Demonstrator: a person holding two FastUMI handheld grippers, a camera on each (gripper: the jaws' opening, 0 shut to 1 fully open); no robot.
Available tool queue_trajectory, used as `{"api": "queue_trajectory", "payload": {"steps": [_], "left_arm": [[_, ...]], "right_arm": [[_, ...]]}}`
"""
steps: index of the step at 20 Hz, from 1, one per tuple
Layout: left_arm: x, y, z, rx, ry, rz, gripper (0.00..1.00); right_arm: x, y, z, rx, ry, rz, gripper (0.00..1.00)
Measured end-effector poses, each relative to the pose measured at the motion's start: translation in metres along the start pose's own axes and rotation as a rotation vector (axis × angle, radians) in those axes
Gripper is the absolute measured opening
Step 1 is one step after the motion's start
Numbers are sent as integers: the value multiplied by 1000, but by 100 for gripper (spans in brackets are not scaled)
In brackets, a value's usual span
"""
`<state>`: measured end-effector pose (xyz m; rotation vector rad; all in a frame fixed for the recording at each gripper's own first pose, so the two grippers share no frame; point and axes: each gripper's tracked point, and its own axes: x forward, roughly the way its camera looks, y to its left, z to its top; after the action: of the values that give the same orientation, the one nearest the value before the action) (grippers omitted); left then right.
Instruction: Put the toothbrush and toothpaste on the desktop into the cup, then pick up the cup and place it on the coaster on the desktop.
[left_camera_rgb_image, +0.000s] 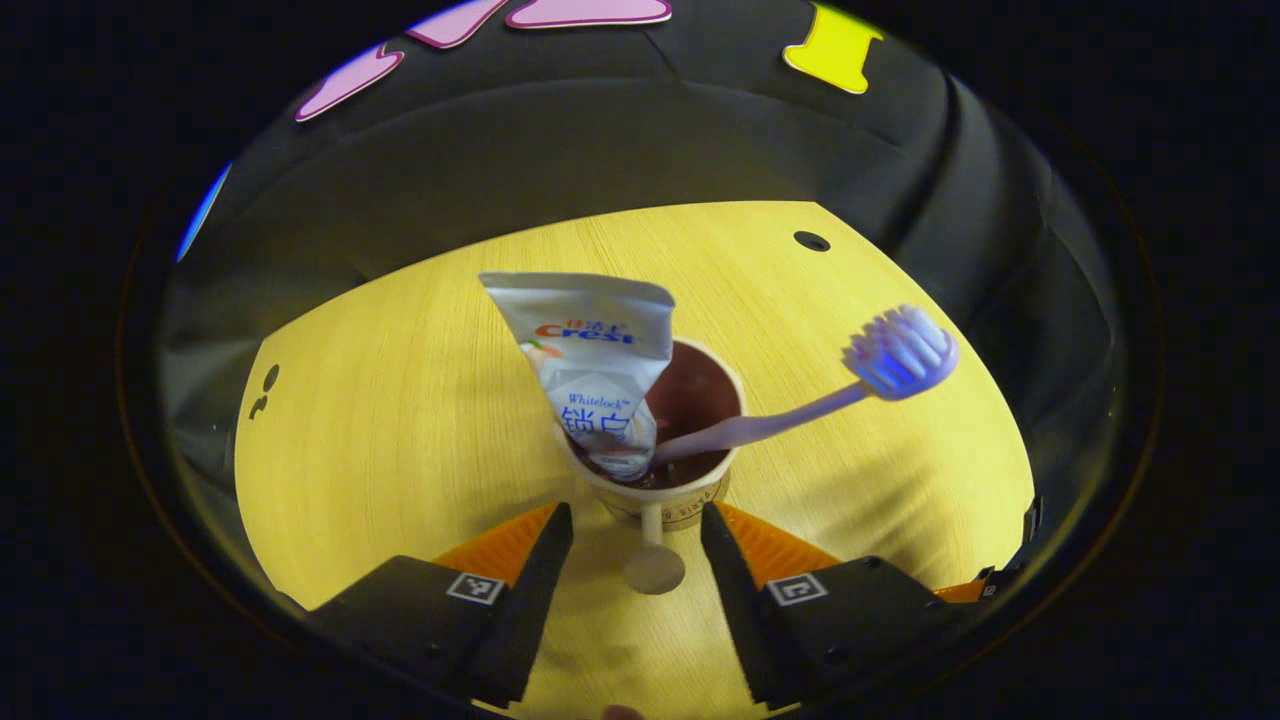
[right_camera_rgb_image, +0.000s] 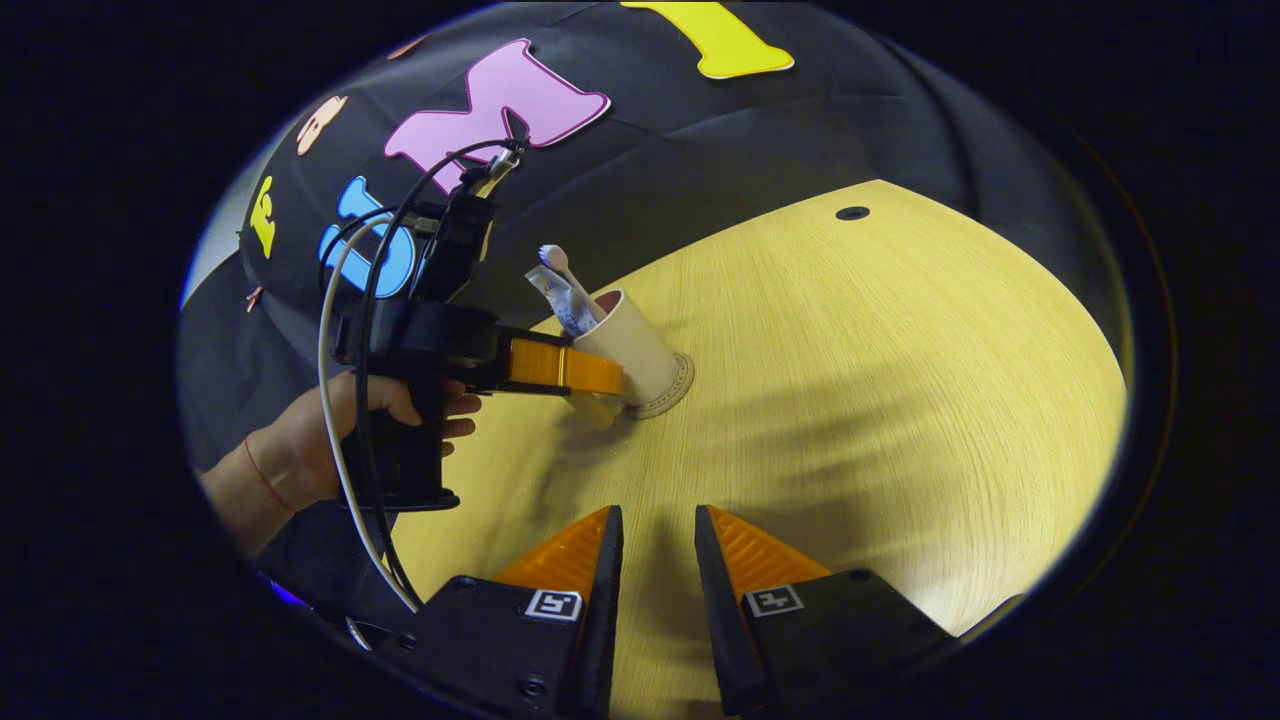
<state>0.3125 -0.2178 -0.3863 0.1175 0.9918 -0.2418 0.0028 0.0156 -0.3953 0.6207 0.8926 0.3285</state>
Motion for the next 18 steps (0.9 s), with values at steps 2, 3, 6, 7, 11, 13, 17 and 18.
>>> {"api": "queue_trajectory", "payload": {"steps": [2,3,6,7,11,13,17,18], "left_arm": [[-4,0,-1,4,-23,-12,88],[-9,-1,0,5,-43,-23,88],[-27,8,-3,-13,-82,-22,89],[-34,11,-5,-18,-92,-17,90],[-73,34,-23,-35,-147,7,92],[-97,45,-36,-59,-181,20,92],[-145,52,-68,-164,-247,12,90],[-155,53,-77,-179,-255,12,90]], "right_arm": [[-2,3,0,-2,0,0,44],[-2,5,0,-4,0,1,44],[-2,12,4,-14,-4,3,44],[-3,14,6,-18,-6,3,45],[-4,33,14,-46,-9,13,45],[-5,46,14,-69,-4,24,45],[-9,84,2,-126,44,70,44],[-10,94,0,-136,56,85,45]]}}
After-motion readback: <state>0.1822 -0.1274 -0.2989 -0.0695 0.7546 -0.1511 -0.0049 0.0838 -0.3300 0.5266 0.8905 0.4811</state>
